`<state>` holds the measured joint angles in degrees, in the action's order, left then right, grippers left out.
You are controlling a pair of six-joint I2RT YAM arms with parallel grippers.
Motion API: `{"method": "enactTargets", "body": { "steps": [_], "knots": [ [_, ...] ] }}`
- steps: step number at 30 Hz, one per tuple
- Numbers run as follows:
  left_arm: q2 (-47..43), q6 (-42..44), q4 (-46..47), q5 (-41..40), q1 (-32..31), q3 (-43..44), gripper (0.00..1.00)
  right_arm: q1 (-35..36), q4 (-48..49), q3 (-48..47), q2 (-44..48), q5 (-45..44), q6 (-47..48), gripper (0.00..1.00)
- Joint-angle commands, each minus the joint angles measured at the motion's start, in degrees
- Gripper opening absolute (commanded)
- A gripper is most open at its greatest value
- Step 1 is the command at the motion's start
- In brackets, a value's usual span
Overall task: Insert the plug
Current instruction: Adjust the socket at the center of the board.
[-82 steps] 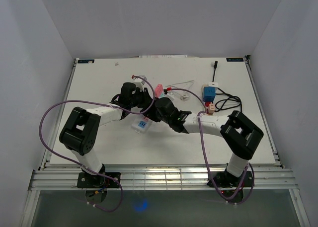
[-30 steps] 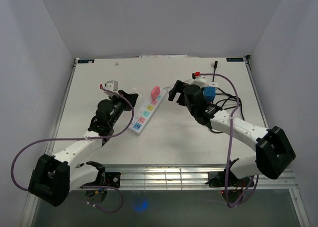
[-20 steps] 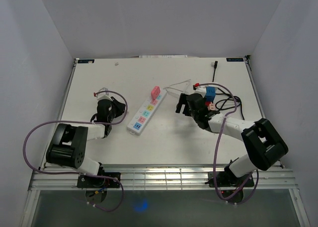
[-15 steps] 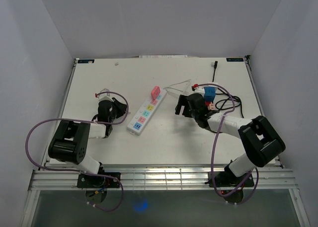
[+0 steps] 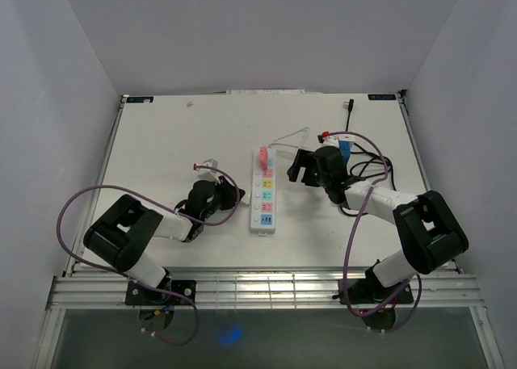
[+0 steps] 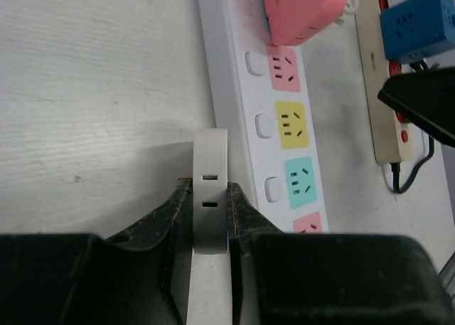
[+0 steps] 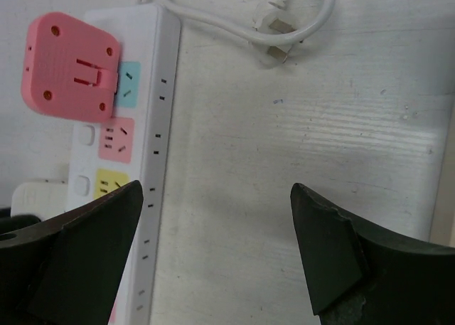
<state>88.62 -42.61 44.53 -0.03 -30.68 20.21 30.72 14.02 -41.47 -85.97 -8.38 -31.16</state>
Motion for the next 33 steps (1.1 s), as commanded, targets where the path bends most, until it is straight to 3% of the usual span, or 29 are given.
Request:
{"method": "enactTargets", "body": {
  "steps": [1,4,10,15,16,21,26,29,30,33],
  "knots": [
    [0.58,-1.07,-0.85,-3.66,-5.08,1.85,0.0,-1.28,1.45,-0.89,0.81,3.02,-0.4,0.89],
    [0.07,0.86,-3.99,-5.4,-8.17,4.31,0.0,-1.63,1.1,-0.8,1.68,3.02,0.04,0.9],
    [-15.12,4.38,-16.21,-11.83,-8.08,6.77,0.0,-1.63,1.18,-0.36,4.93,8.44,2.68,0.91],
    [-22.51,2.27,-14.66,-0.34,-4.84,6.43,0.0,-1.89,9.51,2.35,7.57,24.61,3.64,0.91],
    [-22.7,0.27,-13.26,3.07,-3.87,5.9,0.0,-1.98,15.36,4.1,8.97,30.99,3.91,0.9],
    [-22.44,-8.35,-5.96,20.48,3.51,3.53,0.0,-2.15,28.85,8.16,11.27,45.35,4.7,0.9],
    [-20.6,-15.65,1.51,27.53,3.87,2.74,0.0,-2.07,44.04,10.18,6.27,54.42,-3.25,0.94],
    [-17.79,-22.32,8.36,32.36,3.87,2.03,0.0,-2.15,61.34,11.15,0.82,59.79,-11.79,0.98],
    [-16.82,-25.56,10.12,33.59,3.87,1.86,0.0,-2.16,67.13,11.06,-0.32,60.93,-15.74,0.94],
    [-14.01,-29.54,16.63,37.47,3.87,1.68,0.0,-2.15,67.81,10.01,-2.53,61.47,-16.05,0.9]
  ]
}}
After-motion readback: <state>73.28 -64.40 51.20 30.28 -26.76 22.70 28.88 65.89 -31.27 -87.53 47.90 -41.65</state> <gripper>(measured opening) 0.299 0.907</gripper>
